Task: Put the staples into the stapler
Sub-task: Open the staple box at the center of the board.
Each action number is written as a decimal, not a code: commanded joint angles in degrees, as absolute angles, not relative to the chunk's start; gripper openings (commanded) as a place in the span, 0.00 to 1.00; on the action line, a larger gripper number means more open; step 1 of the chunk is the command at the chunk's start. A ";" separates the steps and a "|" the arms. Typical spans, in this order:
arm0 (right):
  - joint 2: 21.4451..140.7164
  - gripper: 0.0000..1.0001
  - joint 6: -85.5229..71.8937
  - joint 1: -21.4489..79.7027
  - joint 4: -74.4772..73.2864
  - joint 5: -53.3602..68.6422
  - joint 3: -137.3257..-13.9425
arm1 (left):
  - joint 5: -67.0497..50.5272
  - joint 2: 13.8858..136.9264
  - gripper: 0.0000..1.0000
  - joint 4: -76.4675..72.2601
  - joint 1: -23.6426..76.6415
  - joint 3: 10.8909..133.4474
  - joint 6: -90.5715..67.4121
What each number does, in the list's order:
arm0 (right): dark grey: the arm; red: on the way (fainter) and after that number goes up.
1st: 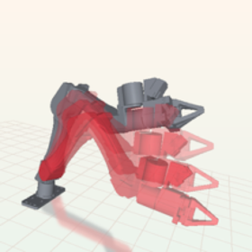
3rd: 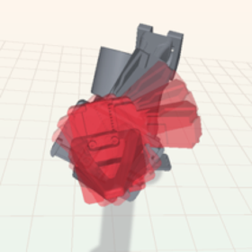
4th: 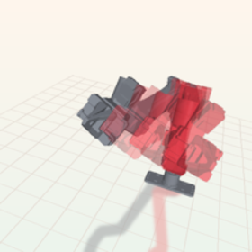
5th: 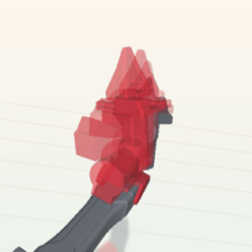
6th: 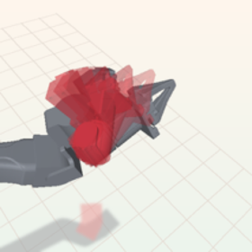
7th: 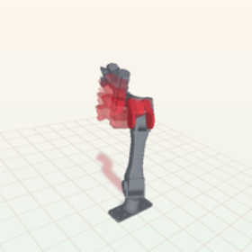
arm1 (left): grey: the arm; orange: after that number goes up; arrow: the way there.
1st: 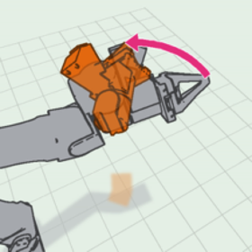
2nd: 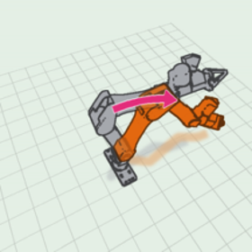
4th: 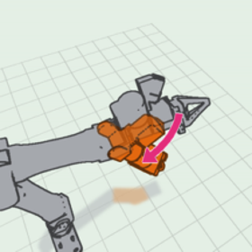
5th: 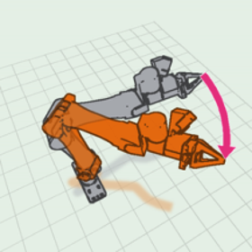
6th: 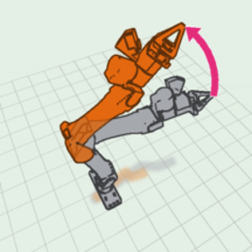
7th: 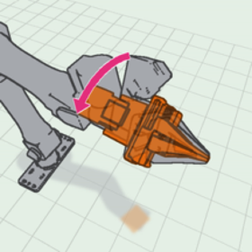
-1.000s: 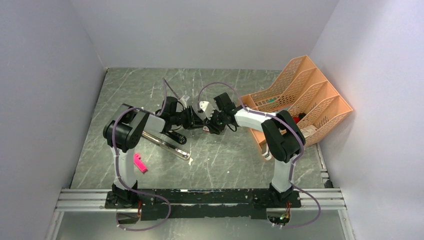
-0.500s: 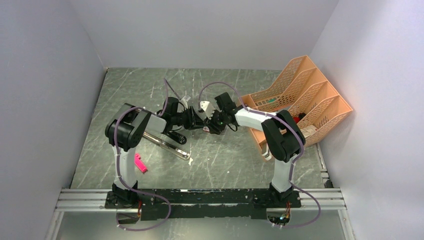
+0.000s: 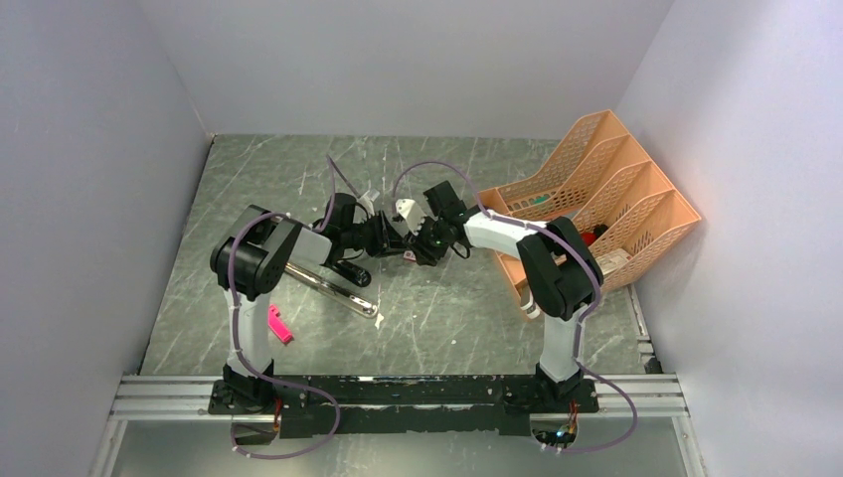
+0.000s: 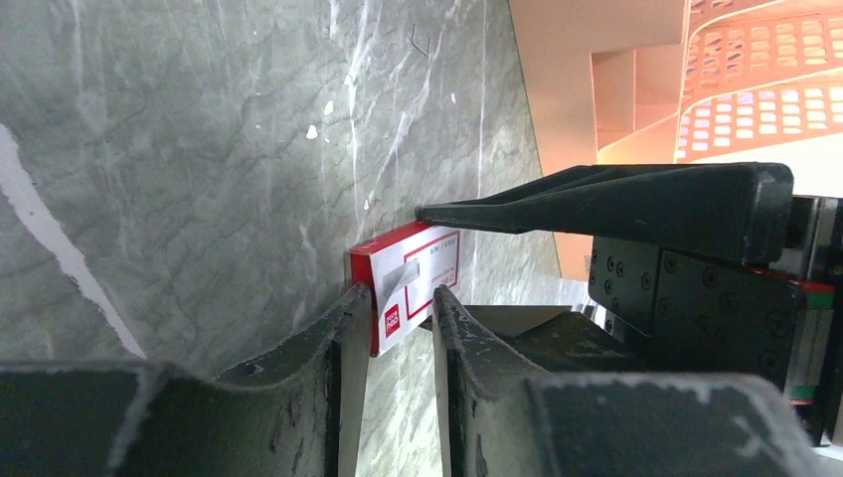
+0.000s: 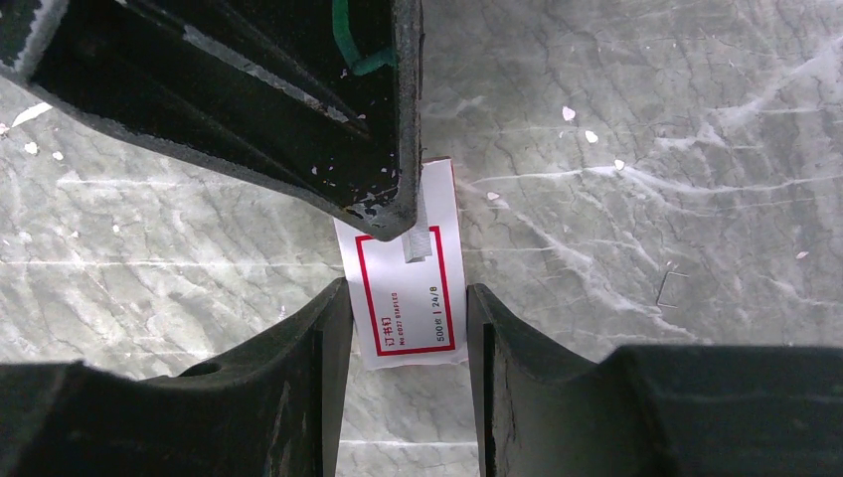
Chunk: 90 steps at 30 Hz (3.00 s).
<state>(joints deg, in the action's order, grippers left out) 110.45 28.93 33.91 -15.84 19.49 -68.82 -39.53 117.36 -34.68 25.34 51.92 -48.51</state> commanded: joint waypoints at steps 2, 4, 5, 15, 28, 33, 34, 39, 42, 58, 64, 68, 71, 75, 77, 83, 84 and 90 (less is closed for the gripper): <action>113.36 0.39 27.96 36.60 -9.76 21.68 -69.64 | -42.96 117.71 0.32 -39.89 28.97 52.06 -50.34; 113.40 0.39 27.93 36.81 -9.57 21.31 -69.51 | -43.06 117.40 0.32 -39.83 29.00 52.08 -50.38; 113.51 0.39 28.11 36.75 -9.77 20.84 -69.52 | -43.02 117.18 0.31 -39.36 28.96 52.16 -50.24; 113.40 0.39 29.16 36.82 -12.01 15.97 -68.44 | -39.22 112.92 0.29 -30.90 28.82 53.28 -45.50; 113.79 0.39 29.26 36.66 -12.38 15.38 -68.47 | -36.30 110.66 0.35 -28.72 27.70 51.82 -44.54; 114.08 0.40 29.36 36.70 -12.71 15.30 -68.63 | -35.73 110.25 0.38 -28.43 27.55 51.65 -44.35; 114.07 0.40 29.36 36.66 -12.78 15.22 -68.61 | -35.43 110.03 0.39 -28.32 27.52 51.48 -44.30; 114.13 0.41 29.27 36.66 -12.79 15.05 -68.38 | -35.00 109.37 0.37 -29.12 27.10 50.68 -44.77; 114.19 0.42 29.27 36.71 -12.92 15.03 -68.50 | -34.45 108.75 0.35 -29.50 26.91 49.97 -44.99; 114.62 0.44 29.19 36.66 -13.07 15.27 -68.57 | -30.22 106.62 0.40 -27.55 26.28 48.37 -44.76; 114.77 0.44 29.22 36.65 -13.09 15.04 -68.54 | -29.10 106.24 0.42 -26.91 26.19 48.08 -44.59; 115.05 0.44 29.18 36.66 -13.70 14.94 -68.71 | -28.25 105.53 0.43 -27.02 26.10 47.30 -44.85; 114.73 0.44 29.03 36.65 -13.48 14.79 -68.17 | -28.00 105.06 0.43 -27.46 26.02 46.59 -45.23; 114.74 0.44 29.18 36.65 -13.69 14.42 -68.04 | -27.43 104.48 0.43 -27.58 25.69 45.78 -45.50; 114.74 0.44 29.25 36.70 -13.77 14.43 -68.20 | -27.00 104.04 0.43 -27.58 25.51 45.52 -45.61; 114.53 0.44 29.34 36.65 -14.00 14.36 -68.27 | -25.77 102.91 0.42 -26.87 25.38 45.05 -45.26; 114.46 0.45 29.34 36.71 -14.02 14.33 -68.27 | -26.04 103.01 0.42 -27.03 25.40 45.09 -45.26; 114.44 0.45 29.36 36.67 -14.35 14.33 -68.40 | -28.18 104.71 0.39 -29.27 25.40 45.32 -45.89</action>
<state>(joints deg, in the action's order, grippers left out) 111.68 28.38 36.38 -11.38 16.69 -69.34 -27.16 104.29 -26.76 25.69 45.43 -45.60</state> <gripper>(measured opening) 0.457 0.396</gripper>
